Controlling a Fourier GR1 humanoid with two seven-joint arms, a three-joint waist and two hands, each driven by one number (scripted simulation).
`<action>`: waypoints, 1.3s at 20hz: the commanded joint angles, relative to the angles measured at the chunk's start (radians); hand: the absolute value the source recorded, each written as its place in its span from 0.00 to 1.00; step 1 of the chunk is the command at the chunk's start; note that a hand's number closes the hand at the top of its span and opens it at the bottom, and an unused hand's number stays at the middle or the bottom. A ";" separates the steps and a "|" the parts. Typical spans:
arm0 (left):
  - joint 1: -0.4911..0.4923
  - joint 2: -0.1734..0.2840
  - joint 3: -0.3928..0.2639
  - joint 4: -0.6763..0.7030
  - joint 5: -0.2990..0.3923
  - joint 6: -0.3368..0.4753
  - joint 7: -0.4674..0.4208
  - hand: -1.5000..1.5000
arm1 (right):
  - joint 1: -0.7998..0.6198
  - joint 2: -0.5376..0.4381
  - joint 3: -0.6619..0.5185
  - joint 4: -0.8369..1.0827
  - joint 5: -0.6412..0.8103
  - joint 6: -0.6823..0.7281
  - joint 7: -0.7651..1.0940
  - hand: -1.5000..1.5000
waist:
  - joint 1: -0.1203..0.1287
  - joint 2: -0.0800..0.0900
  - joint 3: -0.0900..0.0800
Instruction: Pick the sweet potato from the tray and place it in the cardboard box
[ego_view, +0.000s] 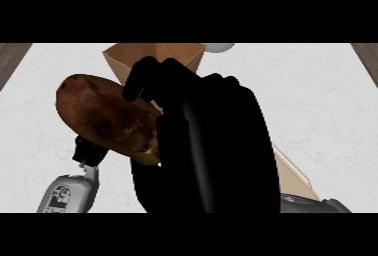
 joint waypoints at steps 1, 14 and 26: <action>-0.043 -0.011 0.004 0.007 0.003 0.002 0.023 0.50 | -0.082 0.010 -0.118 0.097 -0.064 0.003 0.097 1.00 | -0.001 0.002 0.000; -0.016 0.013 0.029 -0.018 0.015 -0.029 0.008 0.50 | -0.085 0.010 -0.143 0.565 -0.002 -0.190 -0.182 1.00 | 0.006 0.006 0.001; -0.014 -0.009 -0.002 -0.005 -0.015 -0.025 0.007 0.50 | -0.031 0.010 -0.125 0.856 -0.301 -0.475 -0.285 0.00 | 0.024 0.010 0.001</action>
